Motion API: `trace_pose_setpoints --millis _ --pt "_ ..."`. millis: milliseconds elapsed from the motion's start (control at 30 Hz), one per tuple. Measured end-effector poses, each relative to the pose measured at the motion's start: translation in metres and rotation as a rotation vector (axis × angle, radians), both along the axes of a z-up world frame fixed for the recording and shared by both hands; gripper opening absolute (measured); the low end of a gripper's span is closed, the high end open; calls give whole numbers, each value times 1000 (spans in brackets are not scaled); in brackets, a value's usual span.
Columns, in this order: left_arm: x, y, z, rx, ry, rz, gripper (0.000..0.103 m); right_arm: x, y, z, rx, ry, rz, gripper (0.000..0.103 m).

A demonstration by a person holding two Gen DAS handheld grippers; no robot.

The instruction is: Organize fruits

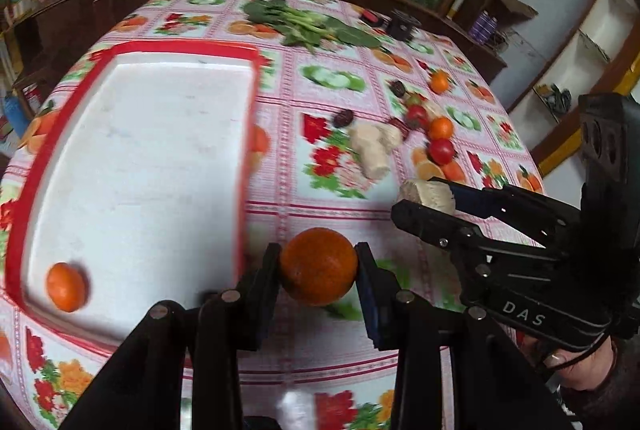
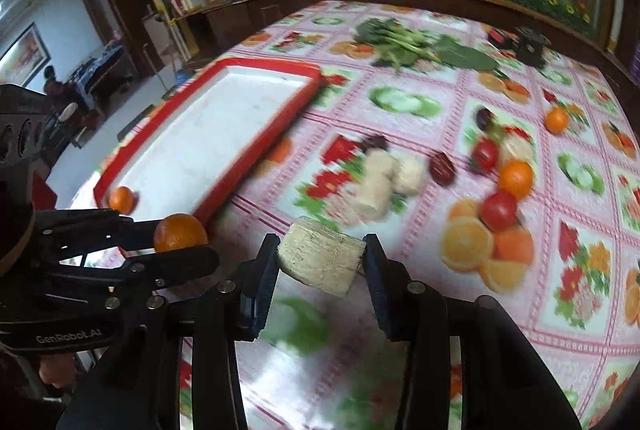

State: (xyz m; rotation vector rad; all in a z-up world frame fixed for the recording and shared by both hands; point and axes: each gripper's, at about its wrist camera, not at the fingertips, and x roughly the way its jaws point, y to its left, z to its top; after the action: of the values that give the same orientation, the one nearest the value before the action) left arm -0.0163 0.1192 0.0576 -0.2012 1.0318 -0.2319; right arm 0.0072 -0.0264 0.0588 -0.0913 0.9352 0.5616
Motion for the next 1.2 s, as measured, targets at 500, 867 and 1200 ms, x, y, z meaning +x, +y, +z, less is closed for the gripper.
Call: trace_pose_setpoints --millis 500,867,1200 --pt "4 110 4 50 -10 232 39 2 120 -1 -7 -1 227 41" --pt "16 157 -24 83 55 332 39 6 161 -31 -33 76 285 41" --pt "17 161 -34 112 87 350 39 9 166 -40 -54 98 285 51"
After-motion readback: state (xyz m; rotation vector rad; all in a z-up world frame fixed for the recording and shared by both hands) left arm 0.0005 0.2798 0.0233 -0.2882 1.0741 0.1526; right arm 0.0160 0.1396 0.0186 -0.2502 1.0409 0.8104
